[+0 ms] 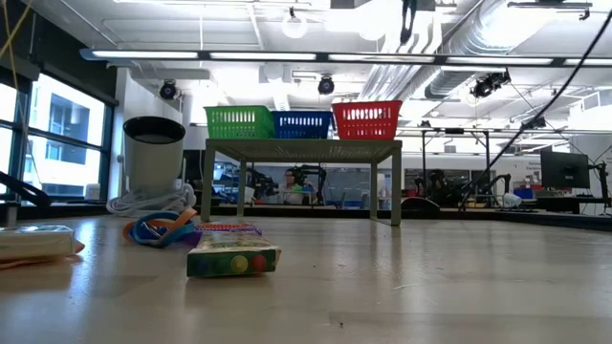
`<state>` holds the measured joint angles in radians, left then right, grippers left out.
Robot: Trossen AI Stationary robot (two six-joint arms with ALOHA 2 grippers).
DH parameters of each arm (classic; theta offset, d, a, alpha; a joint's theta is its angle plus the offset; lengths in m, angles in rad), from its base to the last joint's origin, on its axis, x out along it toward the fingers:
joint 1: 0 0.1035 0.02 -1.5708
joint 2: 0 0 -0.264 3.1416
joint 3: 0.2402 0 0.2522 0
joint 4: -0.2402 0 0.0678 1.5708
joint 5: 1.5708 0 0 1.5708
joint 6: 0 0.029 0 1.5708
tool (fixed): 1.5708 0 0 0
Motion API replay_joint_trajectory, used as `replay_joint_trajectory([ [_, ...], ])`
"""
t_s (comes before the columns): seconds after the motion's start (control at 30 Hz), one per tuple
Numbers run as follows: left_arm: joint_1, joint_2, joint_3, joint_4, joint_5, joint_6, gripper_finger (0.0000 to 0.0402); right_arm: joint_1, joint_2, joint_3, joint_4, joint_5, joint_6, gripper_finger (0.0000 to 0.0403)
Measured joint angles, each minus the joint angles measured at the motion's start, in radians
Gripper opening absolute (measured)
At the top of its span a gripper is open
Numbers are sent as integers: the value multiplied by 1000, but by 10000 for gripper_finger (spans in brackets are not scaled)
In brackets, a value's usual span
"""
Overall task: Pick & Place Office Desk Supplies
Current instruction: Put the blue rubber band into the red bin on the shelf
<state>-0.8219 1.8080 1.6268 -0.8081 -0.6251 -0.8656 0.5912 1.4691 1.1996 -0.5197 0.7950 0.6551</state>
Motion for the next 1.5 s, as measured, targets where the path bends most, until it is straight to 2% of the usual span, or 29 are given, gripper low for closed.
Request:
replay_joint_trajectory([
  [0.2,-6,0,0,-3,21,-108,188,-159,-154,0,7,-45,-170,2],
  [0.37,-5,2,0,-2,17,-153,188,-373,-204,0,8,-152,-270,2],
  [0.53,2,9,0,-3,5,-161,188,-599,-199,0,13,-290,-333,3],
  [0.77,16,22,0,1,-5,-164,188,-828,-135,0,20,-425,-347,3],
  [0.9,18,22,0,1,-1,-164,188,-894,-74,0,25,-503,-366,3],
  [1.07,18,22,0,1,13,-181,188,-926,-36,0,32,-506,-372,9],
  [1.23,13,22,0,0,13,-183,188,-937,-36,0,38,-513,-382,64],
  [1.37,13,22,0,-2,13,-179,188,-920,-36,0,40,-521,-451,144],
  [1.5,13,22,0,-5,13,-179,188,-896,-36,0,74,-472,-468,225],
])
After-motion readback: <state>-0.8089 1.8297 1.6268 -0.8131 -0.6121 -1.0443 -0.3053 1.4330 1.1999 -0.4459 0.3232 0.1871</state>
